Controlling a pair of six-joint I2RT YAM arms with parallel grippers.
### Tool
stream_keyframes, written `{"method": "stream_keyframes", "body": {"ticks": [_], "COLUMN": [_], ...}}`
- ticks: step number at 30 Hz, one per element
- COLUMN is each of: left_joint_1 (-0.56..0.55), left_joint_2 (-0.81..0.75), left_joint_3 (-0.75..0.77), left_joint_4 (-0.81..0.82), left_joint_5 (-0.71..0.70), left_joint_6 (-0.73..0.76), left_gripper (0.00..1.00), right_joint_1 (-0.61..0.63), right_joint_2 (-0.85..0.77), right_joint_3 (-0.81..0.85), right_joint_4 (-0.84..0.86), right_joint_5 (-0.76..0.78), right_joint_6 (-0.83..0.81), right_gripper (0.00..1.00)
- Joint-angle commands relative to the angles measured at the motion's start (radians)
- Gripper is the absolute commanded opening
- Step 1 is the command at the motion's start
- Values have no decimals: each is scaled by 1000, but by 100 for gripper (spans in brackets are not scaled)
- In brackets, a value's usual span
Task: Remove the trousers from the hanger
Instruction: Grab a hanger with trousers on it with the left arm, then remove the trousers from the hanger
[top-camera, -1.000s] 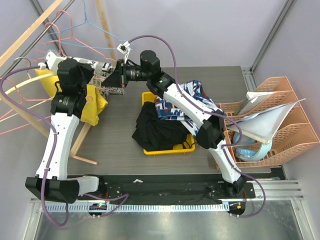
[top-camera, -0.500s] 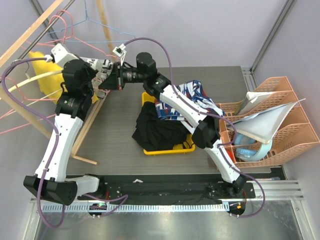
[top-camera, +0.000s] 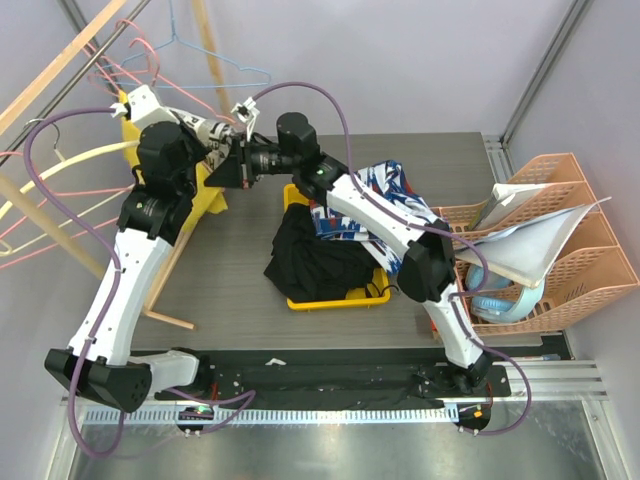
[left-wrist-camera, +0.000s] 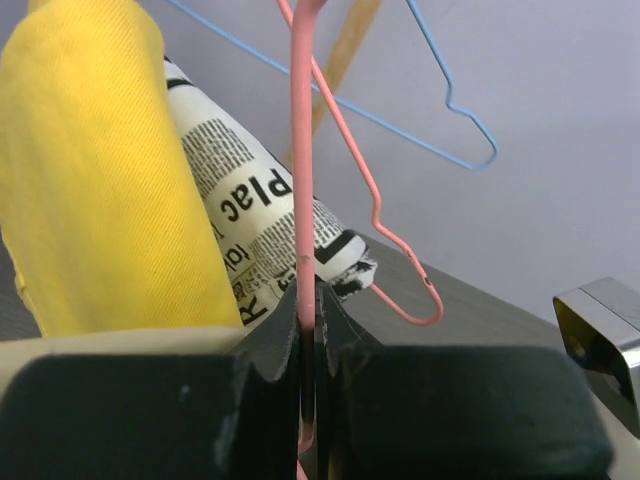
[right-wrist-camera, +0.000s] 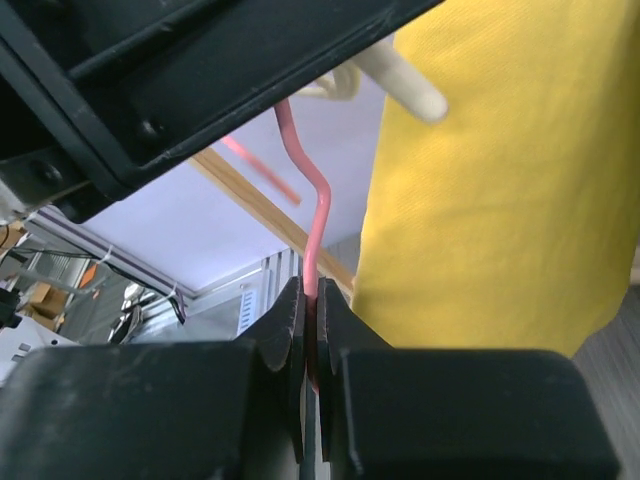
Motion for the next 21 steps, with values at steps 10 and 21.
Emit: {"method": "stream_keyframes", "body": {"ticks": [10, 21], "left_joint_1": [-89, -118], "left_joint_2": [-97, -193], "left_joint_3": [85, 46], "left_joint_4": [32, 24], "left_joint_5": [369, 559], "left_joint_6": [-295, -567], "left_gripper": [0, 0], "right_joint_1": [-10, 40], "right_joint_2": [-480, -801], "right_joint_3": [-413, -560], "right_joint_4": [-91, -450], "right_joint_5": [206, 188], "right_joint_6": [-123, -139], "right_gripper": [1, 1]}}
